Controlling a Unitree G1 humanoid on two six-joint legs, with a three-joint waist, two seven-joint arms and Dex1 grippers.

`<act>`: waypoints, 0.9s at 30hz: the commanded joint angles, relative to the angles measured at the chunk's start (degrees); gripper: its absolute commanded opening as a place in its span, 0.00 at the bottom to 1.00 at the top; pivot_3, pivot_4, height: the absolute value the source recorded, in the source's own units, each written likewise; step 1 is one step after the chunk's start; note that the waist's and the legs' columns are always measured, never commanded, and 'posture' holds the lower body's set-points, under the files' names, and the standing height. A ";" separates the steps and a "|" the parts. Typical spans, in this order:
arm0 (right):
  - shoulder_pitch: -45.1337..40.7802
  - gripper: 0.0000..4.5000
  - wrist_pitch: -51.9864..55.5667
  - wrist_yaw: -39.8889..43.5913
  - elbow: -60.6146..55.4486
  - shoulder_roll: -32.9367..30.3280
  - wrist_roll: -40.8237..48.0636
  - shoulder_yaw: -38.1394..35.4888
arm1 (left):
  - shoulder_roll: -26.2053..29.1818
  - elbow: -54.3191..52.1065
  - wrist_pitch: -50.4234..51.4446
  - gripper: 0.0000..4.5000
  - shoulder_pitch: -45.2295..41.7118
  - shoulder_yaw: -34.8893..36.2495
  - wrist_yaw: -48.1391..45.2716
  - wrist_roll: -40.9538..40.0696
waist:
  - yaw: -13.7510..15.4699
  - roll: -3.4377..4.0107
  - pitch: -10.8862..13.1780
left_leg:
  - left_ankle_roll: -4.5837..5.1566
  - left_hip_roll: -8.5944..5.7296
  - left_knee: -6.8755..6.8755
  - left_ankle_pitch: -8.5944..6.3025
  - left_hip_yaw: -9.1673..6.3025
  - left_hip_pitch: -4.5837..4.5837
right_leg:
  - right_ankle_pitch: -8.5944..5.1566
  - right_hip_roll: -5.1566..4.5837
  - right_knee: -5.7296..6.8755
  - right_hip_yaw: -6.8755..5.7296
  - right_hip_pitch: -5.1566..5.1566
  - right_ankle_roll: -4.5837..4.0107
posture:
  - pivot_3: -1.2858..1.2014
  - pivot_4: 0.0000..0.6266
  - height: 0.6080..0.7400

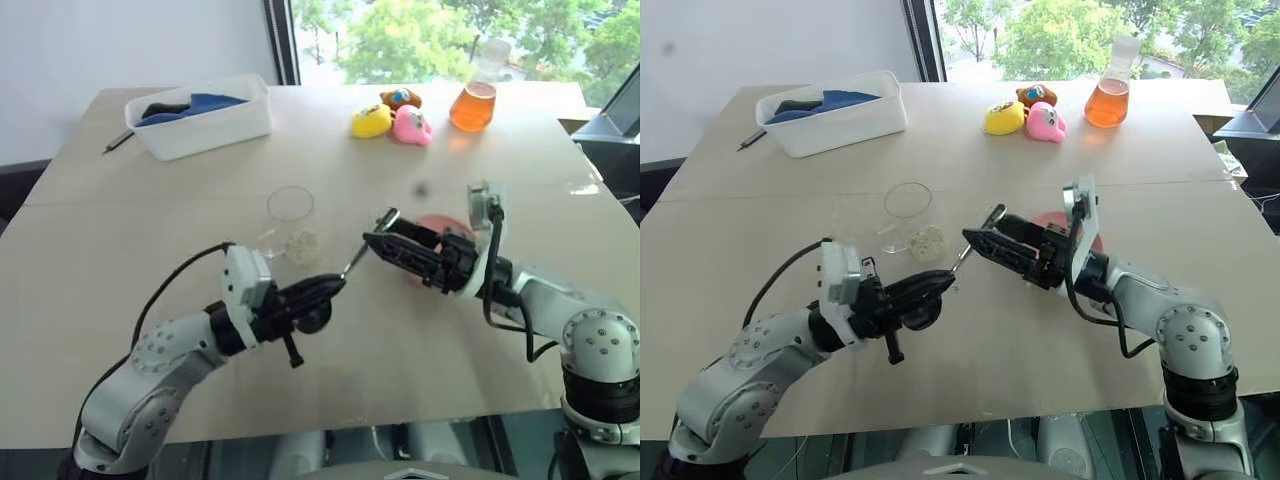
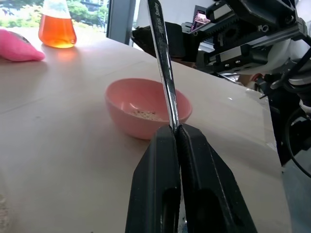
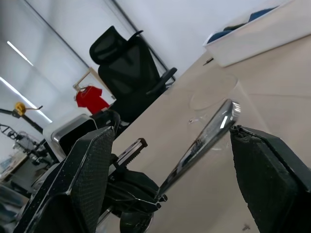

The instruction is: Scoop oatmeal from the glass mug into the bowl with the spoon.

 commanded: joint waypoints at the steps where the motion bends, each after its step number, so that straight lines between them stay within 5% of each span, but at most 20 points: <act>1: -1.39 0.86 1.06 0.09 -0.66 -2.35 3.73 -0.50 | 0.70 -0.90 -2.91 0.01 1.20 -0.43 -2.79 1.72 | 0.00 0.00 0.00 | 0.00 0.00 0.00 0.00 0.00 0.00 | 0.00 0.00 0.00 0.00 0.00 0.00 | 0.52 0.24 1.00; 10: -4.00 0.86 1.89 0.06 2.27 -4.14 6.51 0.28 | -0.89 -0.66 -5.18 0.01 2.26 -1.56 -2.42 4.81 | 0.07 0.00 0.00 | 0.03 0.01 0.00 -0.01 -0.02 -0.02 | 0.00 0.00 0.00 0.01 0.00 0.00 | 0.52 0.24 1.00; 13: -3.88 0.66 2.09 0.07 2.48 -4.70 6.94 0.46 | -1.80 -0.36 -6.00 0.00 2.35 -1.89 -2.04 5.91 | 0.06 0.00 0.00 | 0.03 0.01 0.00 -0.01 -0.02 -0.03 | 0.00 -0.01 -0.02 0.01 0.00 0.00 | 0.52 0.24 1.00; 19: -4.28 0.01 1.72 -0.21 3.04 -4.92 7.13 0.87 | -2.65 -0.37 -6.32 0.00 2.39 -2.46 -2.23 6.82 | 0.06 0.00 0.00 | 0.04 0.01 0.00 -0.02 -0.02 -0.03 | 0.00 -0.01 -0.01 0.01 0.00 0.00 | 0.52 0.24 1.00; 27: -5.00 0.01 1.60 -0.32 3.47 -4.94 7.55 1.22 | -2.20 0.40 -6.32 0.00 2.97 -2.87 -2.65 8.03 | 0.05 0.00 0.00 | 0.04 0.02 0.00 -0.02 -0.03 -0.03 | 0.00 -0.01 0.00 0.00 -0.01 0.00 | 0.52 0.24 1.00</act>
